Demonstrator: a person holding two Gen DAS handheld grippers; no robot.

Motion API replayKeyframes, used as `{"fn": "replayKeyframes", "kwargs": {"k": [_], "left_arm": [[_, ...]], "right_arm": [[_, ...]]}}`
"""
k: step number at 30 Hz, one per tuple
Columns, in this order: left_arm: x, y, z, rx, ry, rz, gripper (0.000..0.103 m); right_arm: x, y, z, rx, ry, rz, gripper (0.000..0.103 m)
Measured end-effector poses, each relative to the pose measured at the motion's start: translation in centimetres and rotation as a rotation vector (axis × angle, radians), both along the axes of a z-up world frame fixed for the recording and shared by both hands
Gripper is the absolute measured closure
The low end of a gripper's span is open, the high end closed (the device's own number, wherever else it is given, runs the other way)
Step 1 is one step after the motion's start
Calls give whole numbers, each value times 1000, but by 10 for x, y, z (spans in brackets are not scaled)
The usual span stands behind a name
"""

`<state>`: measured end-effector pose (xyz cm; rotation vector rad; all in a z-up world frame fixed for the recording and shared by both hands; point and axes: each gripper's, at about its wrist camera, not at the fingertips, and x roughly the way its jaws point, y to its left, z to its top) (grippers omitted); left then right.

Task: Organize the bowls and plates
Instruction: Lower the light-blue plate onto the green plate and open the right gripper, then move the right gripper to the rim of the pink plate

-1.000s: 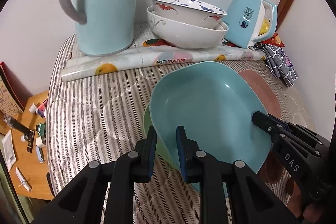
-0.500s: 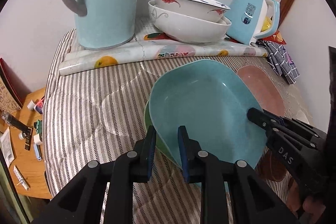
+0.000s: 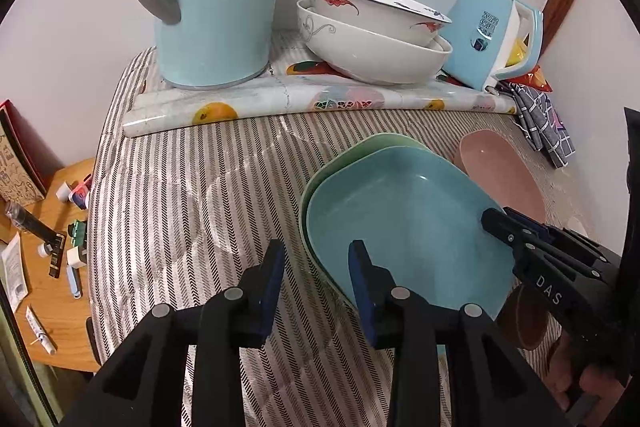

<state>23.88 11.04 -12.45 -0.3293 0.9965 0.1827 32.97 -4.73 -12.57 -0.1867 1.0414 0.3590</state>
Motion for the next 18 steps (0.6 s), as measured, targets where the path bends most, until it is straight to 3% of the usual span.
{"fn": "replayKeyframes", "kwargs": {"k": [14,18], "left_arm": [[-2,2,5,10,0,-4,71],[-2,-1,7,13,-2,-10,71]], "right_arm": [[6,8,0,5,-15,7,83],[2,1,8,-7,-37,-6,75]]}}
